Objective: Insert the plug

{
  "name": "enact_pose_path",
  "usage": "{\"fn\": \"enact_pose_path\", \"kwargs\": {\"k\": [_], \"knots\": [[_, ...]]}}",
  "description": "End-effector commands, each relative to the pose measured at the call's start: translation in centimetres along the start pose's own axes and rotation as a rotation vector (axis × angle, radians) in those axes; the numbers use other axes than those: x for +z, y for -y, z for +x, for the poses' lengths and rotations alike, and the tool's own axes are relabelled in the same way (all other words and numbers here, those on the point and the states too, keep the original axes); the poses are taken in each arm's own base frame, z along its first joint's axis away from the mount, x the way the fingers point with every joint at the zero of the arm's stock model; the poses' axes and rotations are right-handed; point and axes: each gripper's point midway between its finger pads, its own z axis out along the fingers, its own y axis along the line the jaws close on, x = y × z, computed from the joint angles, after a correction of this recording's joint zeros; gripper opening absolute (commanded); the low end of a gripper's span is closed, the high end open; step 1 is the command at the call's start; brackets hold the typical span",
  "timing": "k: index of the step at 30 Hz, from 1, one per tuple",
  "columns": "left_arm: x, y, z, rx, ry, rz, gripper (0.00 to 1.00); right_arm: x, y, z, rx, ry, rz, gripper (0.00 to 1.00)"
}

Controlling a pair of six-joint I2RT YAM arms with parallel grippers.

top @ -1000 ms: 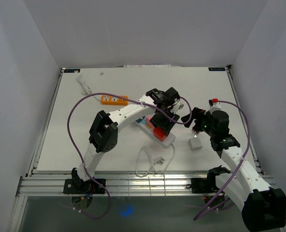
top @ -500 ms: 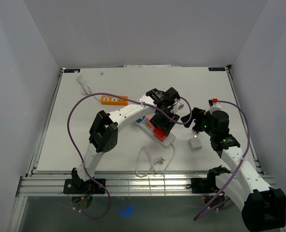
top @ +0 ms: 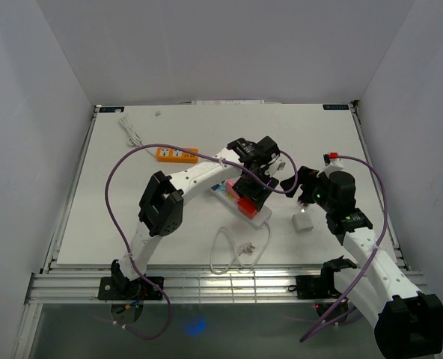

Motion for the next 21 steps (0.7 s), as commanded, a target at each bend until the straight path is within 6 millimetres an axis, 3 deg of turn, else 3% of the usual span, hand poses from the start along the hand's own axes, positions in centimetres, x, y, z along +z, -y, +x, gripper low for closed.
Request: {"fn": "enact_pose_path", "kwargs": {"k": [1, 5, 16, 21], "knots": [[-0.1, -0.6, -0.5, 0.004, 0.013, -0.031, 0.0, -0.2, -0.7, -1.3, -0.021, 0.045, -0.032, 0.91], [0.0, -1.0, -0.8, -0.005, 0.023, -0.059, 0.0, -0.4, -0.9, -1.4, -0.026, 0.049, -0.041, 0.91], [2.8, -1.8, 0.8, -0.011, -0.021, -0.101, 0.0, -1.2, -0.8, -0.3, -0.042, 0.06, -0.063, 0.85], [3.4, -1.5, 1.6, -0.028, -0.011, -0.102, 0.0, -1.7, -2.0, -0.1, -0.061, 0.065, -0.134, 0.82]]}}
